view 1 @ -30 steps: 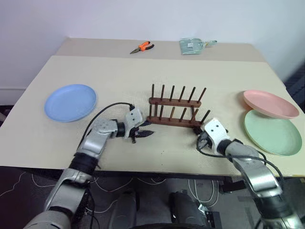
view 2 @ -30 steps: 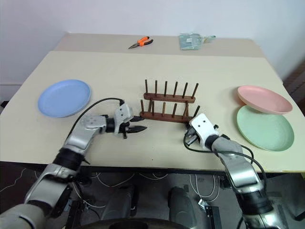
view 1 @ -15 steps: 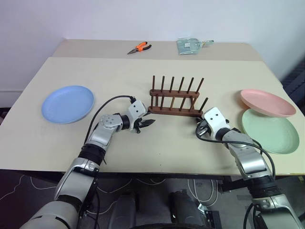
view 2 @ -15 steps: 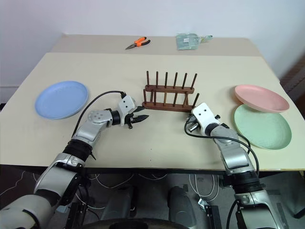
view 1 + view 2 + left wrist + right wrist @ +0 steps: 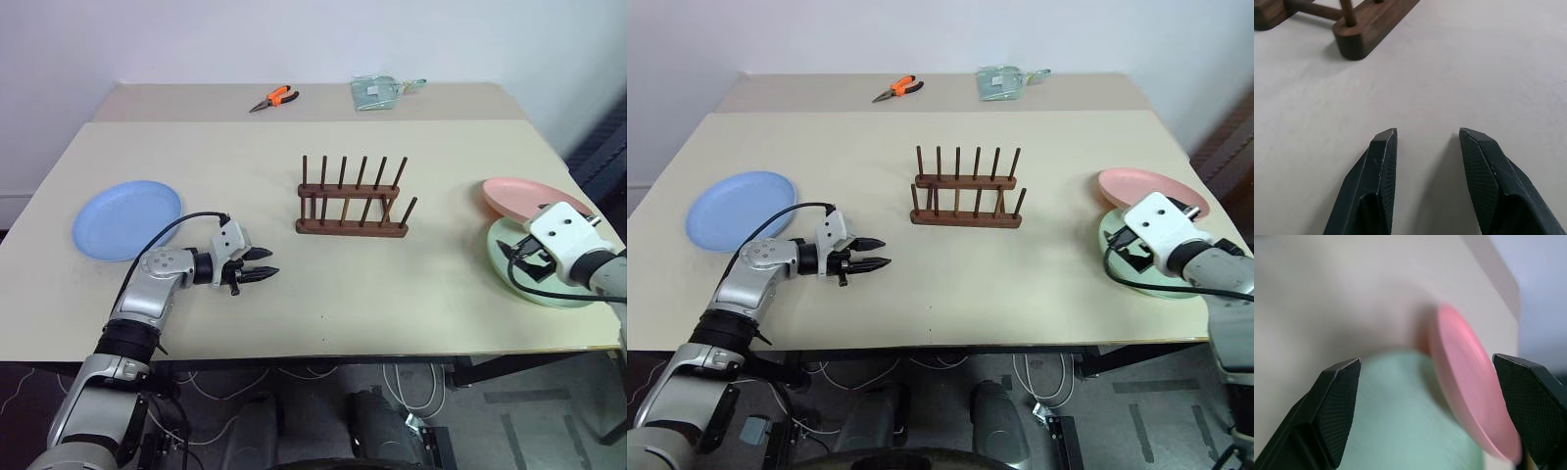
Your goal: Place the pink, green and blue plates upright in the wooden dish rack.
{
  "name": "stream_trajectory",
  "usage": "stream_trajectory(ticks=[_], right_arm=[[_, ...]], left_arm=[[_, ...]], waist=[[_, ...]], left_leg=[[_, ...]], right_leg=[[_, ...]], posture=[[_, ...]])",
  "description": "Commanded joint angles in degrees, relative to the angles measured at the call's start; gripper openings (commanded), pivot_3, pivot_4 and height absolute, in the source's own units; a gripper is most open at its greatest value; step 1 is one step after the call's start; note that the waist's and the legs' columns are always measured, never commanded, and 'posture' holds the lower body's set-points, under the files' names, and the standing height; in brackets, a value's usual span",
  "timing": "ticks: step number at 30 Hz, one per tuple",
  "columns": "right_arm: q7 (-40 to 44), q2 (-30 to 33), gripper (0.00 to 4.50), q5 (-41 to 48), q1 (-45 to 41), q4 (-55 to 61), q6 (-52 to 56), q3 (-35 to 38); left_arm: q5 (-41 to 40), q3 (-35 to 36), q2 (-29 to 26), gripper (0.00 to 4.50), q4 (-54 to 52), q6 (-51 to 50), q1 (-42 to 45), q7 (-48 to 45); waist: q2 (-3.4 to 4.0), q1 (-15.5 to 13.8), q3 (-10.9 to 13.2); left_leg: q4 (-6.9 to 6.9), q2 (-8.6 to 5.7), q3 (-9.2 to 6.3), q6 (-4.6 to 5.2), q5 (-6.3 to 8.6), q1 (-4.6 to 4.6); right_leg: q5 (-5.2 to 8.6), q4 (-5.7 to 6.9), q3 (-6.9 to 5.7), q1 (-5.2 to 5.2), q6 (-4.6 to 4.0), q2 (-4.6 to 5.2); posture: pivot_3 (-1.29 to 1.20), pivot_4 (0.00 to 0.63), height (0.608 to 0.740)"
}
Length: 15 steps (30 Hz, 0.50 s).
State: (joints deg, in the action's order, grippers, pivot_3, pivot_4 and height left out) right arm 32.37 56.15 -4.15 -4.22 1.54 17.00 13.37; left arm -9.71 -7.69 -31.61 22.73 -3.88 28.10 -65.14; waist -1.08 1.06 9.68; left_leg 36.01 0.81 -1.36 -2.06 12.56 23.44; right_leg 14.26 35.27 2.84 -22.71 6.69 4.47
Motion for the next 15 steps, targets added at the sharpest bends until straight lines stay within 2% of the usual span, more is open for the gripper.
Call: stream_trajectory(ticks=[1,4,6,8,11,14,15], right_arm=[[-2.55,4.08,4.38,-6.82,-5.82,-13.47,-8.34,-4.26],[-5.64,4.65,4.38,-11.52,-11.99,-25.61,-15.86,-9.34],[-6.81,4.26,3.88,-13.07,-15.21,-31.03,-19.16,-11.37],[-7.54,4.31,3.14,-14.24,-16.87,-34.03,-22.07,-12.91],[-9.38,4.29,1.45,-15.34,-17.24,-35.35,-24.58,-13.77],[-13.59,4.27,0.06,-16.14,-16.40,-32.87,-25.87,-12.45],[-15.08,4.92,0.06,-17.22,-15.81,-31.08,-26.46,-12.33]], left_arm=[[-4.21,0.35,0.57,2.04,-7.92,-3.39,1.33,-3.12],[-5.46,-0.53,1.68,2.04,-12.34,-5.91,1.13,-3.67],[-5.22,-1.21,2.17,2.04,-14.17,-6.76,0.68,-3.41],[-5.02,-1.77,2.30,2.04,-15.82,-7.03,-0.06,-3.37],[-5.09,-1.97,2.70,2.04,-18.19,-7.35,-1.47,-2.04],[-5.79,-0.95,3.06,2.04,-18.37,-8.06,-1.98,-0.67],[-5.70,-0.67,3.07,2.04,-18.19,-7.85,-2.05,-0.20]], waist=[[0.02,-0.07,0.07],[0.06,-0.19,0.11],[0.07,-0.11,0.12],[0.07,-0.02,0.12],[0.08,0.16,0.13],[0.14,0.09,0.16],[0.15,0.12,0.16]], left_leg=[[0.03,-0.02,0.04,0.00,0.00,0.04],[0.04,-0.07,0.12,0.00,0.00,0.06],[0.01,-0.08,0.13,0.00,0.00,0.07],[-0.02,-0.07,0.13,0.01,0.00,0.07],[-0.04,-0.07,0.13,0.02,0.00,0.06],[0.02,-0.07,0.13,0.02,0.00,0.06],[0.03,-0.08,0.13,0.02,0.00,0.06]], right_leg=[[0.00,0.00,0.03,-0.03,0.00,0.02],[-0.01,-0.02,0.07,-0.05,0.01,0.09],[-0.01,-0.04,0.07,-0.05,0.02,0.09],[-0.01,-0.04,0.08,-0.06,0.03,0.06],[0.00,-0.04,0.10,-0.06,0.06,0.05],[0.00,0.01,0.11,-0.07,0.06,0.04],[0.00,0.02,0.12,-0.07,0.06,0.04]], posture=[[0.00,0.150,0.732],[0.00,0.150,0.732],[0.00,0.150,0.732],[0.00,0.150,0.732],[0.00,0.150,0.732],[0.00,0.150,0.732],[0.00,0.150,0.732]])
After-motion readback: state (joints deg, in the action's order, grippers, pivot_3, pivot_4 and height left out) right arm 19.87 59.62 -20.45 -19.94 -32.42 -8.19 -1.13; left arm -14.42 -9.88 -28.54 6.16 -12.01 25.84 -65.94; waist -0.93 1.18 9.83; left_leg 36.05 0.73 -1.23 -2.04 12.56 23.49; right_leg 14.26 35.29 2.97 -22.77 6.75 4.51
